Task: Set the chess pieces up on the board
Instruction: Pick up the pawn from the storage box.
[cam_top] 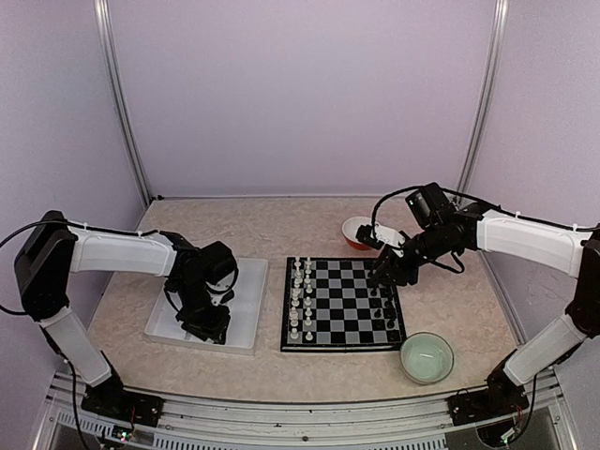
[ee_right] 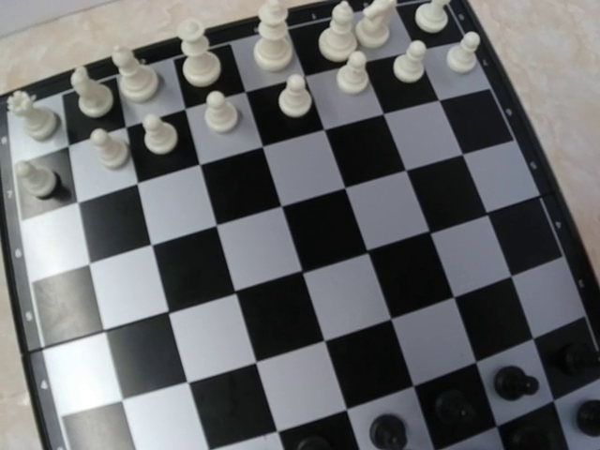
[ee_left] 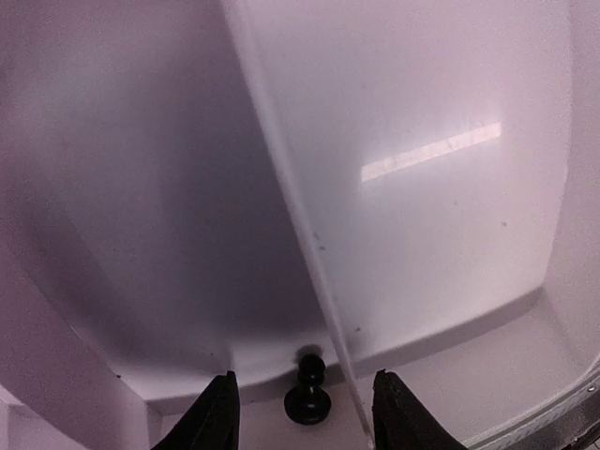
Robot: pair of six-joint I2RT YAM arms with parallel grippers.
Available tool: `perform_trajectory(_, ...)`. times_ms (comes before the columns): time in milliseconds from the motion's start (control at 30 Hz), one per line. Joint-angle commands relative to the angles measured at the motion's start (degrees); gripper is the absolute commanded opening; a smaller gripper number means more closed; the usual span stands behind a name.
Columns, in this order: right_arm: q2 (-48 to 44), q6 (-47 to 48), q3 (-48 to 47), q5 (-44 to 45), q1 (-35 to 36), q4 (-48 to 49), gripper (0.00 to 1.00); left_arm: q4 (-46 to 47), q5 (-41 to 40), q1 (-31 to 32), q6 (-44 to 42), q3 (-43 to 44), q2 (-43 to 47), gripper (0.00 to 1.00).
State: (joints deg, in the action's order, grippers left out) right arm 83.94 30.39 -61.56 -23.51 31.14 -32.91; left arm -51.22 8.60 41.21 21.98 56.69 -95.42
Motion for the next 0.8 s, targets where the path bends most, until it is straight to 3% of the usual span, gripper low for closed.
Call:
perform_trajectory(0,0.09,0.01,-0.1,-1.26,-0.51,-0.78,0.39,-4.98,-2.19,1.05,0.85,-3.48,-2.95,0.48)
perform_trajectory(133,-0.01,0.06,0.31,-1.58,-0.55,-0.59,0.39,-6.06,-5.21,1.08,2.15,-5.47,-4.0,0.44)
perform_trajectory(267,0.08,0.02,0.3,-2.17,-0.55,-0.43,0.39,-6.41,-9.21,0.37,2.84,-5.19,-4.32,0.3)
perform_trajectory(467,-0.03,0.02,0.23,-1.93,-0.53,-0.89,0.39,-3.44,-9.31,-0.13,2.26,1.99,-1.17,0.23)
perform_trajectory(533,-0.51,0.17,0.36,-1.47,-0.55,-1.17,0.39,-2.07,-6.69,0.49,1.87,4.75,0.14,0.24)
perform_trajectory(667,-1.47,0.33,0.73,-0.51,-0.55,-1.41,0.39,-0.96,-4.56,2.01,2.09,8.64,2.92,0.41)
perform_trajectory(767,-1.41,0.71,0.17,-0.39,-0.59,-2.1,0.39,-2.77,-6.61,1.84,3.31,9.55,5.73,0.43)
